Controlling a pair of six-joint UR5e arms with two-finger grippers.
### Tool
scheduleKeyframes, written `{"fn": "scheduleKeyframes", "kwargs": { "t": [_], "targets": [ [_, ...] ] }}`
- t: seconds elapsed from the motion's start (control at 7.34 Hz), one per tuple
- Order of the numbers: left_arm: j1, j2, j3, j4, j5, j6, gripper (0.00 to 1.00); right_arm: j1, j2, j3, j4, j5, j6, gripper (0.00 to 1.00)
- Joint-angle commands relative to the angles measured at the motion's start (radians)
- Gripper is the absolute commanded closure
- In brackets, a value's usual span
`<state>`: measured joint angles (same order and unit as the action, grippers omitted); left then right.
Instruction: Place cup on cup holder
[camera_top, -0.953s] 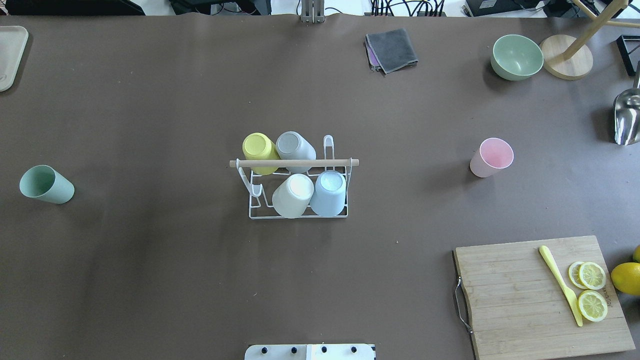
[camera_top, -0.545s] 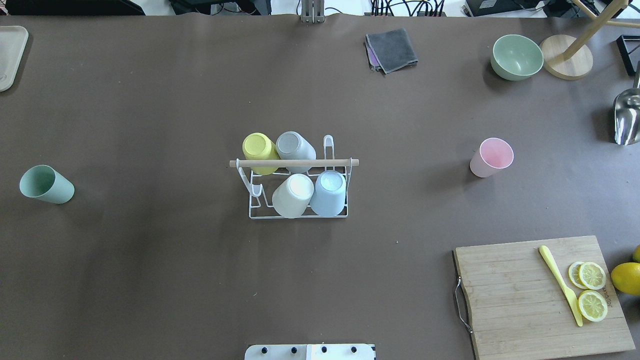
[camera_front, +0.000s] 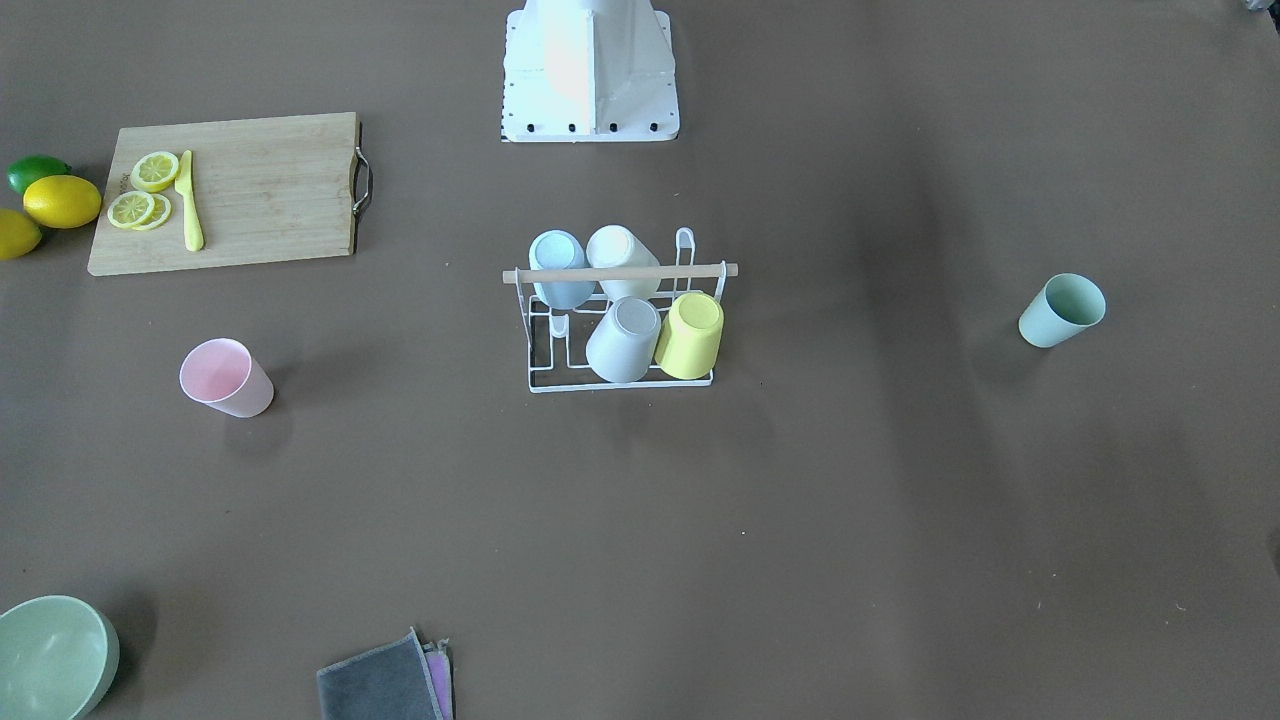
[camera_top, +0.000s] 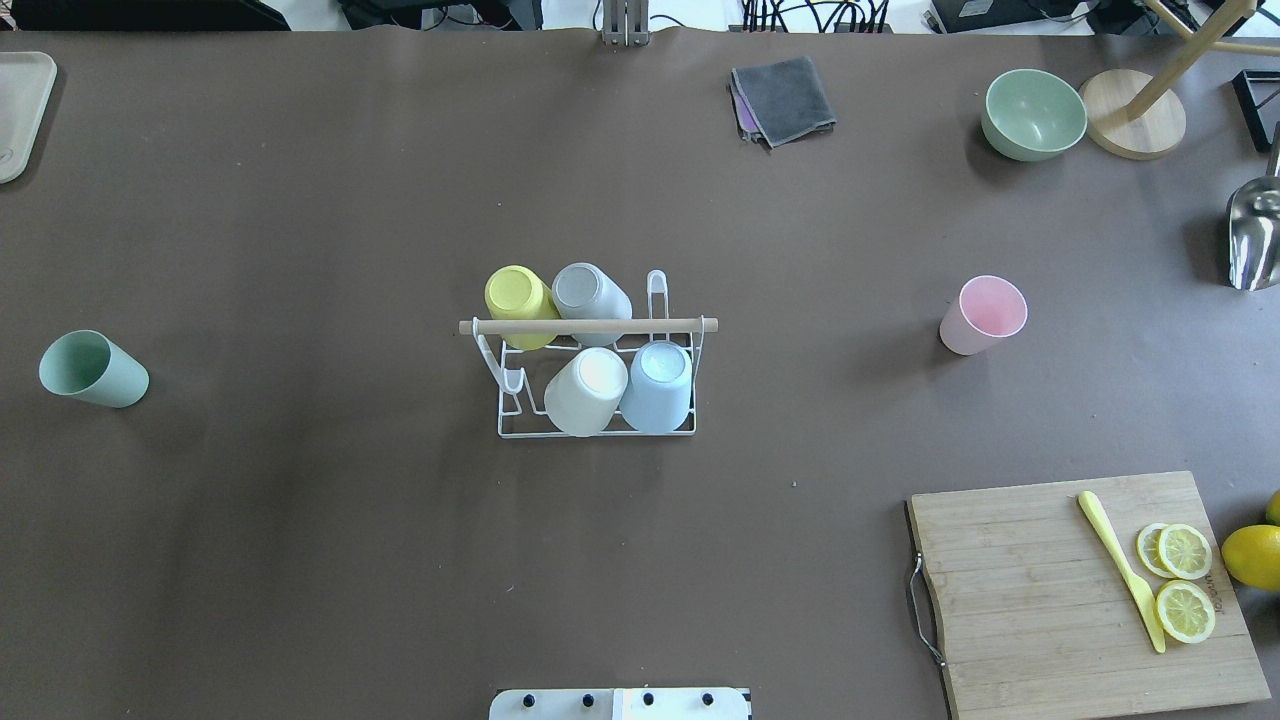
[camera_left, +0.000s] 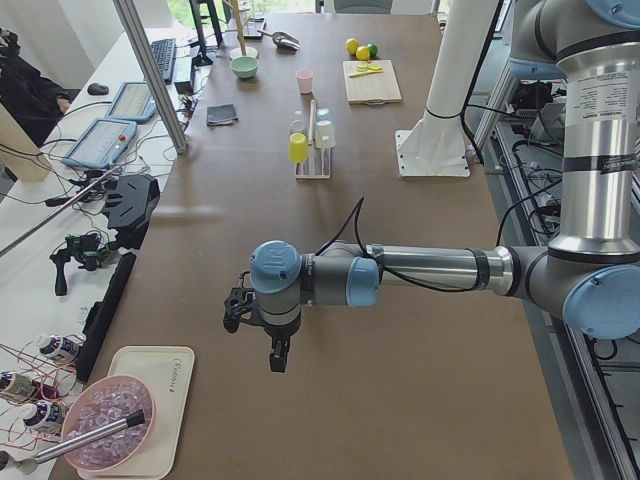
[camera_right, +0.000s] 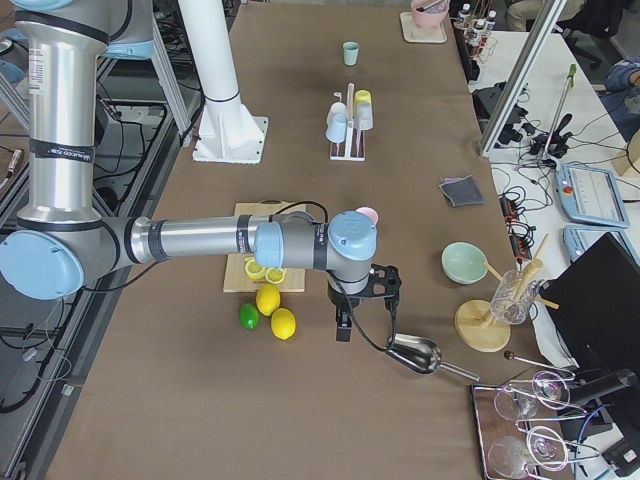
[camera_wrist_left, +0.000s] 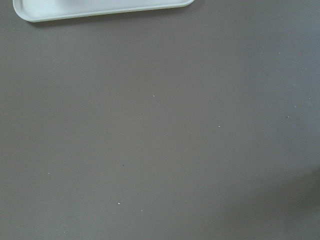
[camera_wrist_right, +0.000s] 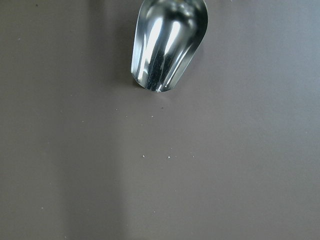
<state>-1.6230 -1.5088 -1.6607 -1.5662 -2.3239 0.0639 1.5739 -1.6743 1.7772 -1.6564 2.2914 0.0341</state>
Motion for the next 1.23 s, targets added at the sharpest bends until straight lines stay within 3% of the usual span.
{"fn": "scheduleKeyframes", "kwargs": {
  "t": [0.0, 0.41, 0.95, 1.09],
  "targets": [
    [0.000, -0.002, -0.002, 0.000, 0.000, 0.002, 0.02, 0.000, -0.001, -0.001, 0.000, -0.033, 0.000, 0.00],
    [-0.002, -0.001, 0.004, -0.002, 0.000, 0.005, 0.02, -0.005, 0.022, -0.015, 0.000, -0.027, 0.015, 0.00],
    [0.000, -0.045, 0.013, 0.011, 0.000, -0.001, 0.02, -0.044, 0.114, 0.008, -0.009, 0.046, 0.000, 0.00],
    [0.012, -0.089, 0.028, 0.027, 0.003, -0.004, 0.02, -0.110, 0.119, 0.069, -0.014, 0.037, -0.002, 0.00]
  ]
}}
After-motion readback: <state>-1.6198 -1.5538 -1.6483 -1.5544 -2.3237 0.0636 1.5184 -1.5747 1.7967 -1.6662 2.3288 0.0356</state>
